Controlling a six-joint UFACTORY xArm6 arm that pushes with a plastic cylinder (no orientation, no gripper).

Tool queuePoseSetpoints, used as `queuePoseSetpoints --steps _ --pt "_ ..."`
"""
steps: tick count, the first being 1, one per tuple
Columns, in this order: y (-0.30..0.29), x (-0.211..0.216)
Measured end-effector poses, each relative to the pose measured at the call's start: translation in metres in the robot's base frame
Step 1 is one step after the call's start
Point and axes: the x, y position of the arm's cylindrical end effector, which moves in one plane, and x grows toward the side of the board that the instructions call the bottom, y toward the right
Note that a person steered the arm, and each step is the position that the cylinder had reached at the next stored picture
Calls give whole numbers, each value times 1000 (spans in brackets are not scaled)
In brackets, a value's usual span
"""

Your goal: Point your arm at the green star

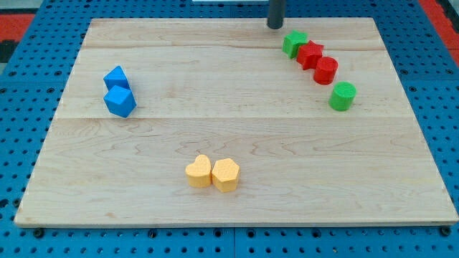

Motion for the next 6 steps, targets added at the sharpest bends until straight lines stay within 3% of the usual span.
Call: queuePoseSetpoints --steps 6 --pt "-7 14"
